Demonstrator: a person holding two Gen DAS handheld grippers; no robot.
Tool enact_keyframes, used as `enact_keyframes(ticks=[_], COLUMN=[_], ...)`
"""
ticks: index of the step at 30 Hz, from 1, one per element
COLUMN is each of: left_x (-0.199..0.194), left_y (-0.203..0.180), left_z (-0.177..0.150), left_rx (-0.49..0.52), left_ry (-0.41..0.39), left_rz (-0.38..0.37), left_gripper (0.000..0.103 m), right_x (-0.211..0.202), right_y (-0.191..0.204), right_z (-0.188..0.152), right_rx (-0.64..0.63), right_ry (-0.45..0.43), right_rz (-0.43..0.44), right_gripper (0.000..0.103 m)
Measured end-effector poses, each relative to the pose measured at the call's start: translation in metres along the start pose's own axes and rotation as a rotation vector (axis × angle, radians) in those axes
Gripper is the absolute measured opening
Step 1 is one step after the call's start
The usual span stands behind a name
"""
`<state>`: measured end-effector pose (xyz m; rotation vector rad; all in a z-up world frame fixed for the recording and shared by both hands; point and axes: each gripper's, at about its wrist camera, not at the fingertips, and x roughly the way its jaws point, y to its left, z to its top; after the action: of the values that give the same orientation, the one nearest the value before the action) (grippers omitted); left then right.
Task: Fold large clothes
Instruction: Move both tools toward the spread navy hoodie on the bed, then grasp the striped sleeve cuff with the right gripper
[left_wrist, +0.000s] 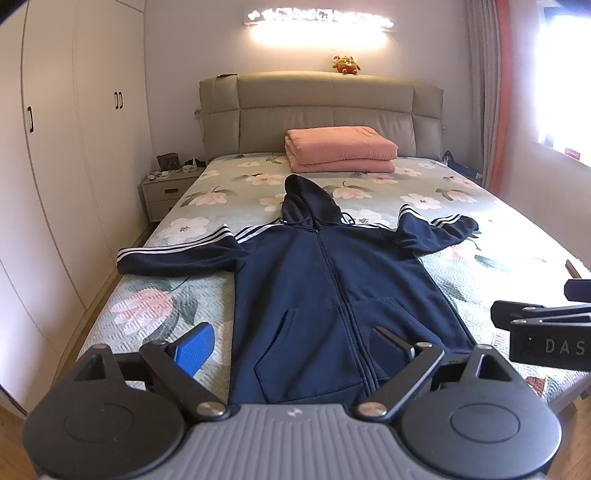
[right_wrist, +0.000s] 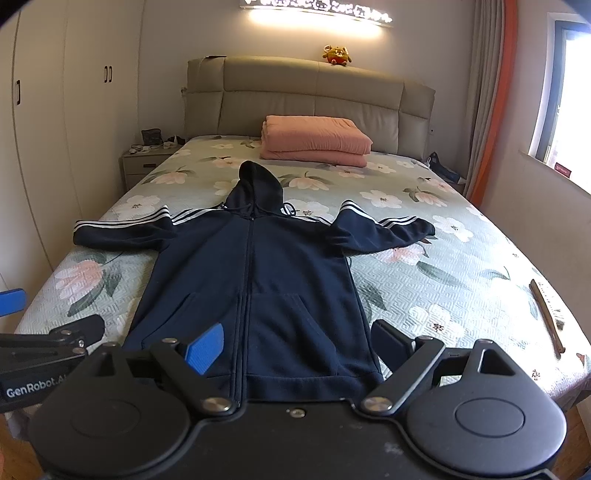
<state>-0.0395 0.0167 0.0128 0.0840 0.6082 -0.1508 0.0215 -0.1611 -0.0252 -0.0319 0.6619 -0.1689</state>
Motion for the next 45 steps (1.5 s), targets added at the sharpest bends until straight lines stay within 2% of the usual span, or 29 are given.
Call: enact_keyframes(ticks=[11,23,31,34,38,41,45], left_x=[-0.006,-0.012,0.003,0.024,0.078,0.133,0.238], left_y=[0.0,0.005,0.008,0.009,0.008,0.005,-0.003], left_z=[-0.002,-0.006,-0.006,-0.003,0.004,0.009,0.025], left_rx=[-0.004,-0.002,-0.012,-0.026,-0.052,-0.06,-0.06], left_ry=[-0.007,-0.014,0.011,0.042,0.116,0.152,0.192], left_rz=[-0.004,-0.041,-0.044,-0.045,-0.073,-0.08,-0.048], left_gripper=[0.093,0.093,0.093,0.094,0.094,0.094,0.094], right_x=[-0.004,-0.012,0.001,0.02,0.067,0.123,0.217], right_y=[0.002,0.007,0.011,0.011,0.005,-0.006,-0.033], right_z=[0.0,-0.002,-0.005,-0.004,-0.002,0.002,0.015], right_rx=[-0.001,-0.006,-0.013,-0.02,-0.009,0.02,0.098], right_ry=[-0.004,-0.006,0.004,0.023,0.037,0.047,0.042], right_rz=[0.002,-0.012,-0.024,-0.022,-0.017,-0.027,-0.057], right_gripper=[0.103,0.103,0.103,0.103,0.103,0.103,0.103])
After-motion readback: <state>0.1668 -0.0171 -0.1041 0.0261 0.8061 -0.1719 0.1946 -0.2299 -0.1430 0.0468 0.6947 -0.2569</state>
